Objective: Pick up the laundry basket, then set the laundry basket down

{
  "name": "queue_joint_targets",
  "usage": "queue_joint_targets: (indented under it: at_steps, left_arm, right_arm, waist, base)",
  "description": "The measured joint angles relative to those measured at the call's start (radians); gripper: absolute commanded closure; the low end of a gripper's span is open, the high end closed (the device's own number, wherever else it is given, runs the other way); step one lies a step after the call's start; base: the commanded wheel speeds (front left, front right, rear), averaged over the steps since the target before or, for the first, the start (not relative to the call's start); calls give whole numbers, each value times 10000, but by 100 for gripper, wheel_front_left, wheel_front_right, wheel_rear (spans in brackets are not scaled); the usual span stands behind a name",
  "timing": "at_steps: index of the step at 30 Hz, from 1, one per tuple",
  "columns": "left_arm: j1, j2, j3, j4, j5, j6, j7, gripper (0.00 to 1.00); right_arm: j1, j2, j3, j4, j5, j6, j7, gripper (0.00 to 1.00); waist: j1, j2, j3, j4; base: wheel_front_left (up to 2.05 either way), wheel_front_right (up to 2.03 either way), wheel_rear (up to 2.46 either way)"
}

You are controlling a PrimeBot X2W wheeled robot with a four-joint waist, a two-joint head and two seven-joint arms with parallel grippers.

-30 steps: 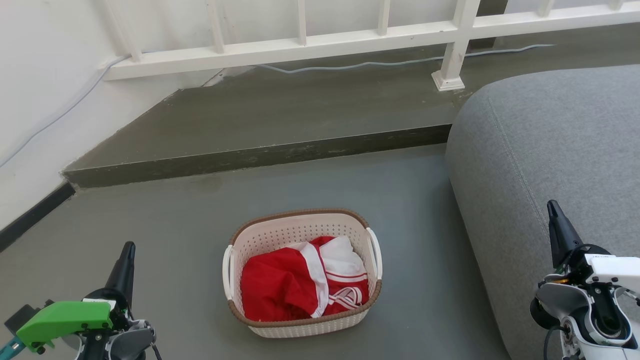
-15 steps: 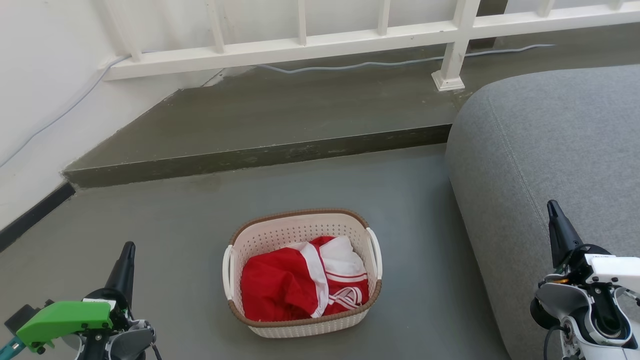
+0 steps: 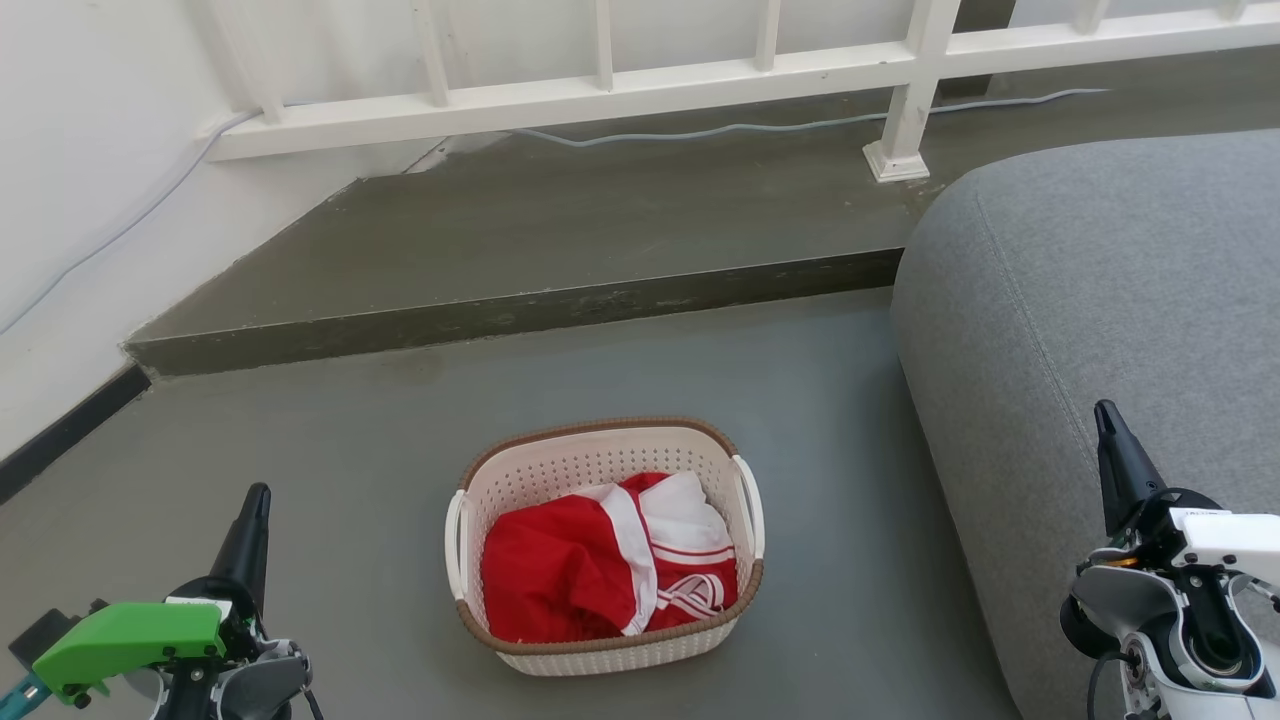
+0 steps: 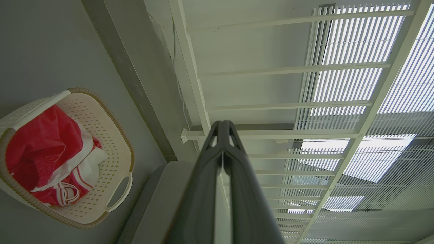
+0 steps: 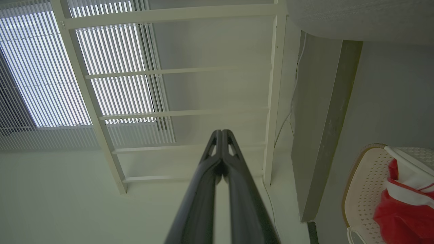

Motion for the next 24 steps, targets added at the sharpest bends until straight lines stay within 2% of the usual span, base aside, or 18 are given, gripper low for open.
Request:
queue_joint_targets:
  at_steps: [24]
  left_arm:
    - [0, 0, 0, -2, -2, 0, 0, 100]
  right_arm:
    - [0, 0, -6, 0, -2, 0, 2, 100]
  waist:
    - [0, 0, 0, 0]
  base:
    - [0, 0, 0]
